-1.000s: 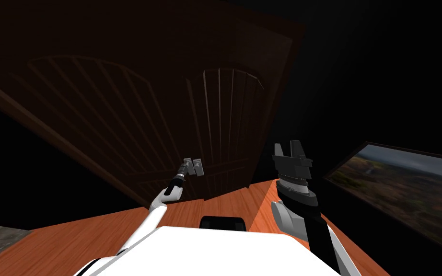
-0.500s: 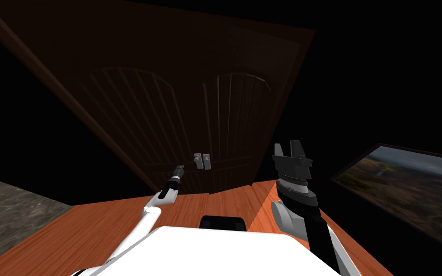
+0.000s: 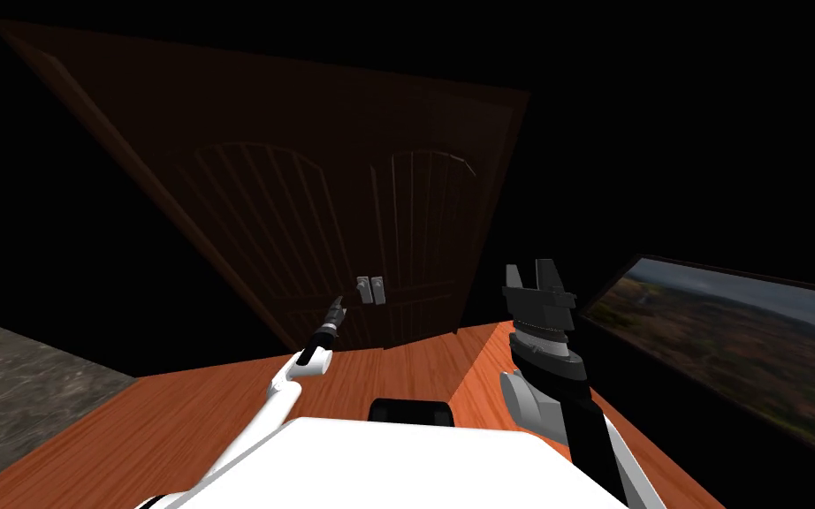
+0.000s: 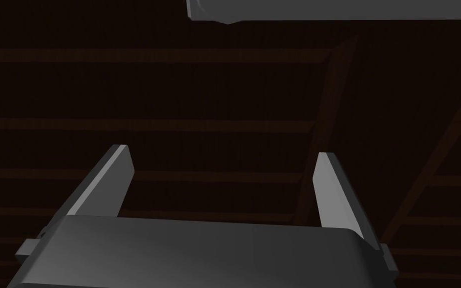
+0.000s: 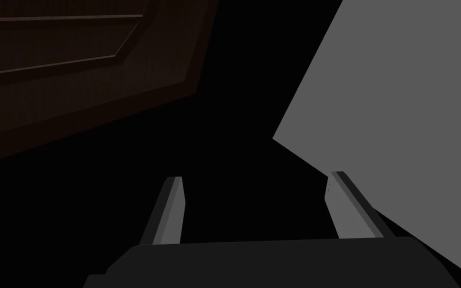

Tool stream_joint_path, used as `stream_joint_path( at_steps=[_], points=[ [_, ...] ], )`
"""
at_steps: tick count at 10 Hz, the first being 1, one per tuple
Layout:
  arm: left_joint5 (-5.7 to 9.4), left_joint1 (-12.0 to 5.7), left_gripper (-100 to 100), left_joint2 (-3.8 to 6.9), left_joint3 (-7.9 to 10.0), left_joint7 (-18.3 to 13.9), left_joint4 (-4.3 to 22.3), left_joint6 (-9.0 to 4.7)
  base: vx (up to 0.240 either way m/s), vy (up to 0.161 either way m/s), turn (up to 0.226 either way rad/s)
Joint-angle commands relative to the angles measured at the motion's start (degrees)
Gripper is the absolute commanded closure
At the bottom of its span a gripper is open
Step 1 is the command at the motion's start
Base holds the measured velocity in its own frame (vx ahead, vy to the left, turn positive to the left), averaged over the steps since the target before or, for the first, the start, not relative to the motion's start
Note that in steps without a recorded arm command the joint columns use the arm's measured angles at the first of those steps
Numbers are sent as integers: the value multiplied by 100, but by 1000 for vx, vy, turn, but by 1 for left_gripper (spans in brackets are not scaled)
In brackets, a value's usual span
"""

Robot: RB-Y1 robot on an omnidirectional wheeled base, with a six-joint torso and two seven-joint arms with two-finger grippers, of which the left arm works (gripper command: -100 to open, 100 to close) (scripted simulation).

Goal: Pull the door open

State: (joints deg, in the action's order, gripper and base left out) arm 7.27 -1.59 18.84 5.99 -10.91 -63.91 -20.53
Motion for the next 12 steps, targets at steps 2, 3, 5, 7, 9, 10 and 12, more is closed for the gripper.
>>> stream_joint_path(
  at_steps=[2, 3, 5, 7, 9, 10, 12],
  points=[
    [25, 71, -100, 111, 159, 7, 74, 21, -42, -5, 86],
    [37, 103, -100, 166, 245, 18, 112, 37, -3, 76, 206],
    [61, 144, -100, 272, 436, 50, 198, 80, 89, 105, 108],
    [61, 105, -100, 259, 453, 66, 209, 93, 169, 17, -6],
    [47, 22, -100, 185, 386, 75, 185, 92, 188, -49, -90],
    [38, -26, -100, 138, 336, 78, 166, 89, 175, -91, -123],
    [14, -146, -100, 12, 193, 80, 109, 76, 179, -122, -176]
  ],
)
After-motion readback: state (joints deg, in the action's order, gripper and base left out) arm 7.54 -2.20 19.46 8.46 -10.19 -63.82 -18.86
